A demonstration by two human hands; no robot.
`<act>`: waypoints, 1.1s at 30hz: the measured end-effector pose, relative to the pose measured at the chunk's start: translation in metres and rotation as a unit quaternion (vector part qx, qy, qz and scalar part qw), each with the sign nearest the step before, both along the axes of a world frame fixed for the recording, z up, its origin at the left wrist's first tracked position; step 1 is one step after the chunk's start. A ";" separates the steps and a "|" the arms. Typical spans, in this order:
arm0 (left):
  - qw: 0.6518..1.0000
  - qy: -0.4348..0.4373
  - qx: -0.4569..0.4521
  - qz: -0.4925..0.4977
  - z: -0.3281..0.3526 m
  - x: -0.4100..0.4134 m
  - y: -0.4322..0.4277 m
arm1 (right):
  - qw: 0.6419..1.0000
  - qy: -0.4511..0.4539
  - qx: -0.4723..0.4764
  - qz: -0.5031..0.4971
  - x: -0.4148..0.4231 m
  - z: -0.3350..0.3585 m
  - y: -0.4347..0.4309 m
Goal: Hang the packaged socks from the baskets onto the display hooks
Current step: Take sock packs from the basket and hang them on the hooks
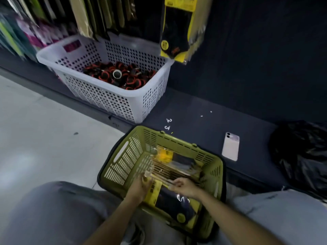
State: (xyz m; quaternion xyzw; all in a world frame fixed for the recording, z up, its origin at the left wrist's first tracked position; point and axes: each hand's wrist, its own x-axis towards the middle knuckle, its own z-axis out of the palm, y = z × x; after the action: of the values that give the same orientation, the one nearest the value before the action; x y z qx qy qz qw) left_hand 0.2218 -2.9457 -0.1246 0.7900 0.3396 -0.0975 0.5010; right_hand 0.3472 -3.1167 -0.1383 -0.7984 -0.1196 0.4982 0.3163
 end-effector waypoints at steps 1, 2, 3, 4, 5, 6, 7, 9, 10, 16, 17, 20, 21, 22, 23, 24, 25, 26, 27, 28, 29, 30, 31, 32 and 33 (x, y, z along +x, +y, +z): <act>1.000 0.012 0.011 -0.006 -0.001 0.000 0.000 | 1.000 -0.008 -0.002 0.003 -0.002 -0.002 0.000; 1.000 0.024 0.014 -0.009 -0.002 0.001 0.001 | 1.000 -0.011 -0.002 0.017 -0.003 -0.004 -0.001; 0.999 0.034 0.011 -0.012 -0.003 0.001 0.002 | 0.999 -0.012 -0.001 0.035 -0.004 -0.005 -0.001; 0.999 0.041 0.003 -0.015 -0.004 0.001 0.003 | 0.999 -0.015 -0.003 0.052 -0.005 -0.006 -0.001; 0.999 0.042 -0.009 -0.018 -0.005 0.002 0.003 | 0.998 -0.019 -0.009 0.065 -0.006 -0.007 -0.002; 0.999 0.043 -0.021 -0.017 -0.006 0.002 0.003 | 0.997 -0.024 -0.016 0.075 -0.007 -0.008 -0.002; 0.998 0.046 -0.031 -0.011 -0.007 0.002 0.002 | 0.996 -0.029 -0.021 0.084 -0.007 -0.010 -0.002; 0.998 0.061 -0.035 -0.003 -0.010 0.004 0.002 | 0.994 -0.031 -0.016 0.101 -0.007 -0.013 -0.002; 0.997 0.068 -0.031 -0.001 -0.012 0.004 0.002 | 0.994 -0.025 -0.011 0.105 -0.007 -0.015 -0.002; 0.979 -0.039 -0.072 0.189 0.005 0.017 0.005 | 0.994 -0.070 0.040 0.074 0.013 0.013 0.005; 0.972 -0.058 -0.060 0.218 0.012 0.023 0.008 | 0.993 -0.093 0.067 0.039 0.020 0.024 0.009; 0.958 -0.077 -0.096 0.260 0.040 0.044 0.018 | 0.973 -0.118 0.177 -0.093 0.039 0.068 0.021; 0.953 -0.079 -0.150 0.250 0.052 0.052 0.020 | 0.965 -0.111 0.204 -0.119 0.044 0.082 0.025; 0.942 -0.093 -0.218 0.237 0.066 0.060 0.022 | 0.958 -0.092 0.235 -0.135 0.048 0.095 0.029; 0.925 -0.128 -0.282 0.221 0.080 0.067 0.024 | 0.950 -0.066 0.268 -0.147 0.049 0.105 0.033; 0.904 -0.182 -0.324 0.210 0.095 0.074 0.027 | 0.942 -0.041 0.293 -0.161 0.050 0.113 0.036; 0.896 -0.230 -0.321 0.202 0.109 0.080 0.029 | 0.936 -0.026 0.306 -0.171 0.050 0.122 0.040; 0.898 -0.265 -0.292 0.197 0.123 0.085 0.032 | 0.933 -0.024 0.312 -0.177 0.051 0.130 0.043; 0.900 -0.293 -0.260 0.192 0.137 0.089 0.036 | 0.930 -0.031 0.321 -0.178 0.051 0.137 0.047; 0.900 -0.316 -0.236 0.185 0.150 0.093 0.039 | 0.923 -0.044 0.337 -0.179 0.053 0.146 0.052; 0.898 -0.338 -0.222 0.173 0.162 0.097 0.043 | 0.914 -0.067 0.356 -0.182 0.055 0.156 0.057; 0.896 -0.358 -0.210 0.159 0.173 0.101 0.046 | 0.903 -0.100 0.373 -0.189 0.059 0.168 0.063; 0.892 -0.376 -0.201 0.149 0.185 0.105 0.050 | 0.890 -0.141 0.385 -0.198 0.063 0.182 0.069; 0.887 -0.392 -0.194 0.144 0.197 0.109 0.053 | 0.877 -0.180 0.395 -0.207 0.068 0.197 0.076; 0.882 -0.410 -0.188 0.138 0.210 0.113 0.056 | 0.861 -0.215 0.406 -0.216 0.072 0.213 0.082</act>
State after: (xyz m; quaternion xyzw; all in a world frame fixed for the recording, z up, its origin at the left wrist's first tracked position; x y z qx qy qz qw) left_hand 0.3344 -2.8893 0.0851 0.5954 0.1851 0.2430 0.7431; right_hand 0.4195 -3.0346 0.0744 -0.6921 -0.2013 0.1405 0.6788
